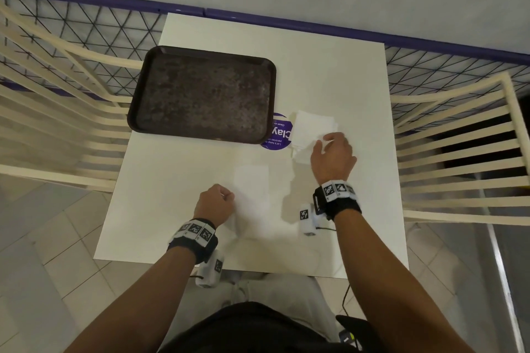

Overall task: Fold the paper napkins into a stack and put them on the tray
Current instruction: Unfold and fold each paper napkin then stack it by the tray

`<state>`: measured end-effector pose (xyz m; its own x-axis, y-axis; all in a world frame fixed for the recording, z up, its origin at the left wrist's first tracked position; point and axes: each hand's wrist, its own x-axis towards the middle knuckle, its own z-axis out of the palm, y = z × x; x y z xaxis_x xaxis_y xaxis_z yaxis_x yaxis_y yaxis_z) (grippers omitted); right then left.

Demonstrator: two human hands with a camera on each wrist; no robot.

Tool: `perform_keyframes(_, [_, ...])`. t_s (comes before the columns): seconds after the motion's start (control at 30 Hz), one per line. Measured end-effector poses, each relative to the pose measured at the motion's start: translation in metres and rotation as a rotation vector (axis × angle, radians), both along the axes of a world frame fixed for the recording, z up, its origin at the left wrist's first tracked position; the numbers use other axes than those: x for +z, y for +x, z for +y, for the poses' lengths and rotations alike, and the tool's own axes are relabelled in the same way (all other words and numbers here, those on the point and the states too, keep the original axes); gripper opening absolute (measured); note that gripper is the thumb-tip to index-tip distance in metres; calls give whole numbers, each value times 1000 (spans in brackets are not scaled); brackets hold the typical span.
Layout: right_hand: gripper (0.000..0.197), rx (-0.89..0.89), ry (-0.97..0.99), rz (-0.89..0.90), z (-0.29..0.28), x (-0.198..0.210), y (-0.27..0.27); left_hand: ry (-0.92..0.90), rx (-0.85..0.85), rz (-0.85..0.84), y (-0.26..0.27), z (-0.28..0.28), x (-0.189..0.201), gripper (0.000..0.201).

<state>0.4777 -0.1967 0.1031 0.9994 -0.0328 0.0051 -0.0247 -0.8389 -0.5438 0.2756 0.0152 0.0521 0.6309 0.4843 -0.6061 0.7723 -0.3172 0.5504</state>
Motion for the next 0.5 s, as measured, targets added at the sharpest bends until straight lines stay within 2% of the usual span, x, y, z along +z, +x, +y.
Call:
perform_keyframes(0.07, [6,112,59,35,10,-5,-29,84,1,65,3,-3,7,15])
perform_keyframes(0.13, [4,241,52,145,18,-18,-58,95,6,82,4,-4,8,22])
perform_keyframes(0.2, [18,320,-15,337,25,-31,-82,57,20,71,5,-5,8,22])
perform_keyframes(0.27, [31,313,-74,502,31,-41,-99,23,26,62,5,-6,9,19])
perform_keyframes(0.33, [29,321,-135,506,37,-48,-109,0,38,43,6,-7,10,13])
perform_keyframes(0.5, [10,390,-249,471,46,-47,-121,-13,27,12,6,-12,9,5])
